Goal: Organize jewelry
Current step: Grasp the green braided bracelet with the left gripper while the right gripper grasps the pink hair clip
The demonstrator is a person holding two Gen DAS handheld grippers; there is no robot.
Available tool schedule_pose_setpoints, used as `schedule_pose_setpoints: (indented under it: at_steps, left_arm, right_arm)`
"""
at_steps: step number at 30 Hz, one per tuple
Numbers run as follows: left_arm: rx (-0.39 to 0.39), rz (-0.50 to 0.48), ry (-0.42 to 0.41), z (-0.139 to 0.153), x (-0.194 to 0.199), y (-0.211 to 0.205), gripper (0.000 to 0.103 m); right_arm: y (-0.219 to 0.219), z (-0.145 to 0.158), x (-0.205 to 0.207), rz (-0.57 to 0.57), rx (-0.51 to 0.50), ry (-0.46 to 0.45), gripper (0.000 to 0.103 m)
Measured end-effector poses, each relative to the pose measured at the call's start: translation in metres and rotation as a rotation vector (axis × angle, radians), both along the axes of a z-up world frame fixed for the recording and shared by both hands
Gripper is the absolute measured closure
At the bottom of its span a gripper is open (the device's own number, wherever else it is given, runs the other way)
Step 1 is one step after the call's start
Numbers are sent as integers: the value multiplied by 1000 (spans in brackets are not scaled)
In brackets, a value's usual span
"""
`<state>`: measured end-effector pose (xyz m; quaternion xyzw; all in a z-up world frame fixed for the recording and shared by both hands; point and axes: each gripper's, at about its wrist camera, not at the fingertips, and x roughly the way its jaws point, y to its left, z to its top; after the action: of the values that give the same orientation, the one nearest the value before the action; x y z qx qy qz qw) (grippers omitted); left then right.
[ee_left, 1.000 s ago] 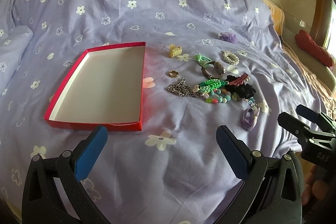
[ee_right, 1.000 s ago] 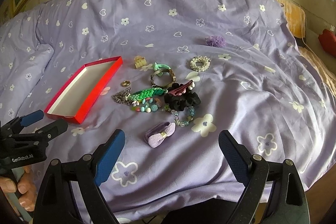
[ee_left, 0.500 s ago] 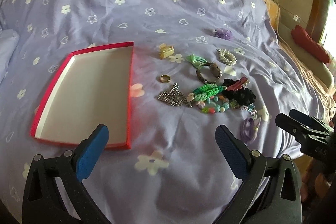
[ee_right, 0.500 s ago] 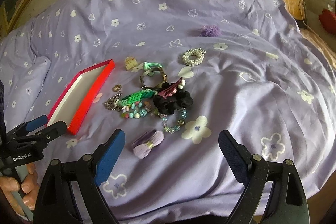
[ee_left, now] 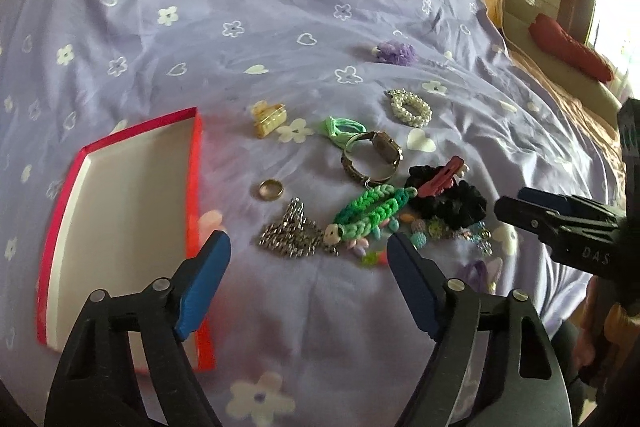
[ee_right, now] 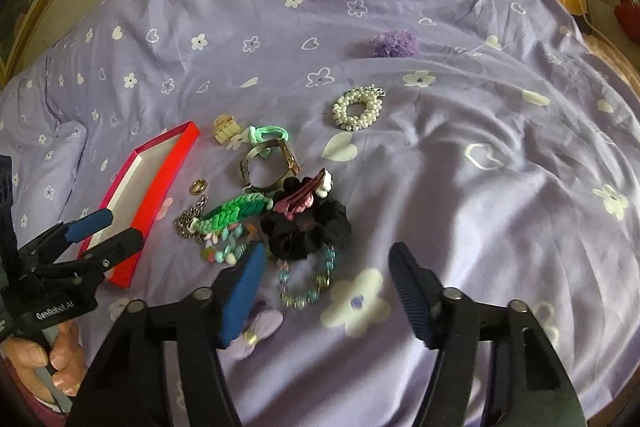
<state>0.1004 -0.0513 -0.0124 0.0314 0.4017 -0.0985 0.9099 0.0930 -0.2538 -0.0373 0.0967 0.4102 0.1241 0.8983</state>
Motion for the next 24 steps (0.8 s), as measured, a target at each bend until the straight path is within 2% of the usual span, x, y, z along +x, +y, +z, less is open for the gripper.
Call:
schedule_pose_setpoints:
  at_steps: [3, 11, 14, 16, 18, 20, 21, 22, 23, 24]
  left_arm:
    - [-7, -23, 12, -3, 12, -3, 26]
    - [-7, -100, 52, -17, 32, -16, 29]
    - [3, -135, 65, -22, 36, -24, 29]
    - [12, -152, 70, -26, 39, -28, 29]
    - [19, -166, 79, -31, 43, -33, 36]
    - [13, -181, 104, -36, 47, -36, 58]
    - [7, -188, 112, -38, 50, -38, 64]
    - [1, -195, 118, -39, 50, -39, 77]
    - [-3, -203, 121, -40, 50, -40, 85]
    - [-3, -208, 117, -39, 50, -41, 87]
  right_arm:
    - [4, -1, 14, 10, 10, 2, 48]
    - [15, -9, 49, 25, 20, 22, 61]
    - [16, -14, 58, 29, 31, 41, 70]
    - [17, -18, 63, 36, 35, 53, 80]
    - [17, -21, 65, 38, 40, 56, 83]
    - [14, -20, 64, 45, 58, 45, 85]
    - [14, -20, 63, 46, 63, 40, 85]
    - [13, -19, 63, 46, 67, 37, 86]
    - [12, -18, 61, 47, 72, 35, 86]
    - [12, -17, 61, 48, 75, 32, 87]
